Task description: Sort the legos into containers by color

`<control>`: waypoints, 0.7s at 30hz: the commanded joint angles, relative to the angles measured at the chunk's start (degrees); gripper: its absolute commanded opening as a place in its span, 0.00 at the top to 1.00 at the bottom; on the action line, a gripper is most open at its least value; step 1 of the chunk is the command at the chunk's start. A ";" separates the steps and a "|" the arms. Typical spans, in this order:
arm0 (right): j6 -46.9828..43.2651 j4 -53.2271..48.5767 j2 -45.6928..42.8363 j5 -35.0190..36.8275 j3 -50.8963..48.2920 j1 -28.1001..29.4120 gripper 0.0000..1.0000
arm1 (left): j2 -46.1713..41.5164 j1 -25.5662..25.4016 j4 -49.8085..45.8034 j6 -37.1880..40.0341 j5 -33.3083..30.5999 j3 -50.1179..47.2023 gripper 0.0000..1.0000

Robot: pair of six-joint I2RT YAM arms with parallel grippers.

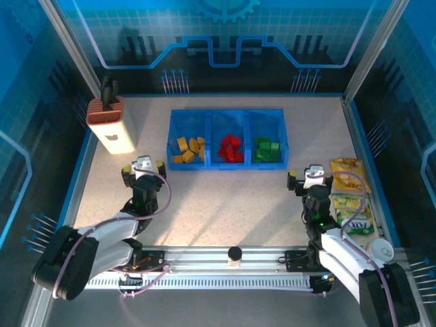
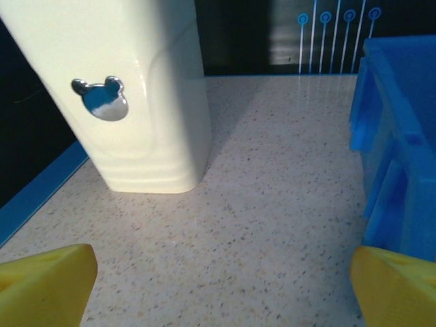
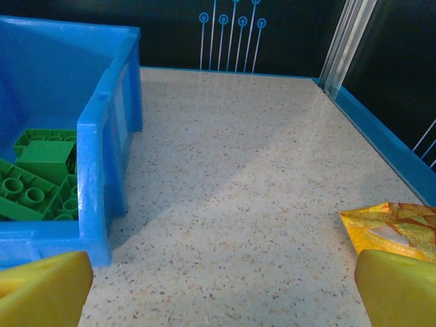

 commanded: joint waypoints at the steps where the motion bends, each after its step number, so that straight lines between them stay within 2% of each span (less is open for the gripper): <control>1: -0.59 12.70 3.24 -1.98 -0.92 -1.63 0.00 | 4.36 2.29 12.61 0.99 5.93 -0.89 0.03; 5: -1.05 21.94 10.99 -3.23 -0.92 -2.41 0.00 | 11.64 4.01 23.16 1.44 8.26 -0.86 0.03; 13: -1.03 42.78 27.86 -5.45 -1.28 -2.43 0.00 | 15.20 6.43 30.35 1.83 10.76 -2.54 0.01; 15: -1.71 43.39 30.26 -6.50 -0.11 -2.48 0.00 | 19.33 8.30 34.38 0.49 11.44 -2.69 0.01; 17: -2.40 44.08 33.39 -6.93 1.01 -2.51 0.00 | 22.24 10.03 34.37 -0.83 13.43 -1.26 0.01; 19: -2.87 44.11 37.43 -7.75 3.06 -2.65 0.00 | 22.76 10.12 34.24 0.23 15.73 -0.72 0.01; 21: -5.77 43.09 40.87 -11.96 5.69 -2.01 0.00 | 22.82 10.11 34.37 0.97 18.32 -1.09 0.01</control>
